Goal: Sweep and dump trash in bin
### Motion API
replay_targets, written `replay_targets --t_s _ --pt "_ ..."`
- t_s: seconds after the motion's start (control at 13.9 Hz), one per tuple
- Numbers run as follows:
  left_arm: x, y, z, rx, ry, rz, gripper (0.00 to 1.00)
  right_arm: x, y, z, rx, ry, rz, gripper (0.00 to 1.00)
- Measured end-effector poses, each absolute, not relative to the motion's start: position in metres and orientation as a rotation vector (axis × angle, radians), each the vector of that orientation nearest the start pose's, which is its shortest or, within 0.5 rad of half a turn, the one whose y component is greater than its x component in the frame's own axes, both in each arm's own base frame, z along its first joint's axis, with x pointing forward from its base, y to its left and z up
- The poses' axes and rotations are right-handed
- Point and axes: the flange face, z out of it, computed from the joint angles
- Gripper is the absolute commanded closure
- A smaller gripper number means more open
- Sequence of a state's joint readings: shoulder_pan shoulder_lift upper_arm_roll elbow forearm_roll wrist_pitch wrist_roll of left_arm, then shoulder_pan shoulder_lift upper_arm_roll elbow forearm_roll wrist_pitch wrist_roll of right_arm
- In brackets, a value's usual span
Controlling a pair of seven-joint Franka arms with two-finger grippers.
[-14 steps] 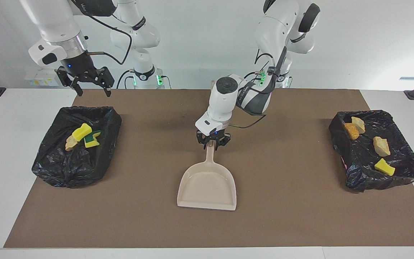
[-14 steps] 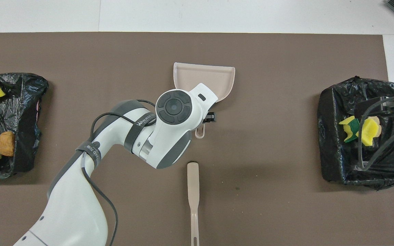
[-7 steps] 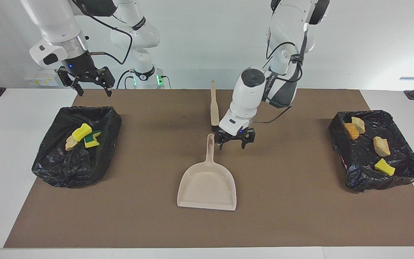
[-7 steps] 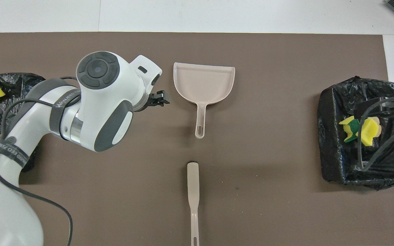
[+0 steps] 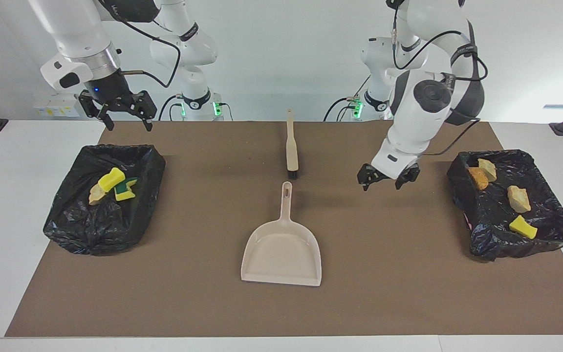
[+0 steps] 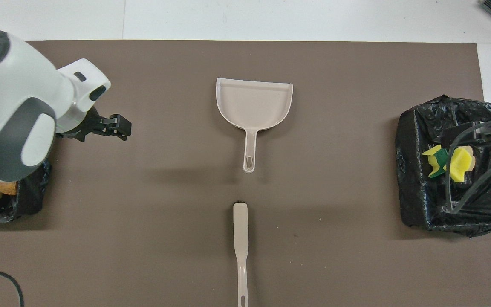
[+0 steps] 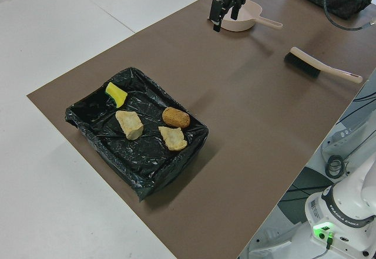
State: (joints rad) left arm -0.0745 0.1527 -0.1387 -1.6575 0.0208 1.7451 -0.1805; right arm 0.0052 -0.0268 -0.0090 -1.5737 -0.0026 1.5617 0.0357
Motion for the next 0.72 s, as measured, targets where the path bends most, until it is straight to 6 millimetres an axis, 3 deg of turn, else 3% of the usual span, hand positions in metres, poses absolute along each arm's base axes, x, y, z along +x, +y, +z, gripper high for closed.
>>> replay_targets --t_s 0.14,0.36,0.5,0.72 --pt "0.588 -0.08 0.528 -3.129 0.08 0.087 0.0 0.545 -0.002 0.637 -3.143 0.062 -0.023 0.0" --pt "0.578 -0.036 0.556 -3.127 0.104 0.056 0.0 0.545 -0.002 0.637 -3.143 0.062 -0.023 0.0" --pt "0.567 -0.023 0.583 -3.123 0.087 -0.006 0.0 0.545 -0.002 0.637 -3.143 0.062 -0.023 0.0" --pt "0.538 -0.02 0.628 -3.111 0.072 -0.069 0.0 0.545 -0.002 0.637 -3.143 0.062 -0.018 0.0"
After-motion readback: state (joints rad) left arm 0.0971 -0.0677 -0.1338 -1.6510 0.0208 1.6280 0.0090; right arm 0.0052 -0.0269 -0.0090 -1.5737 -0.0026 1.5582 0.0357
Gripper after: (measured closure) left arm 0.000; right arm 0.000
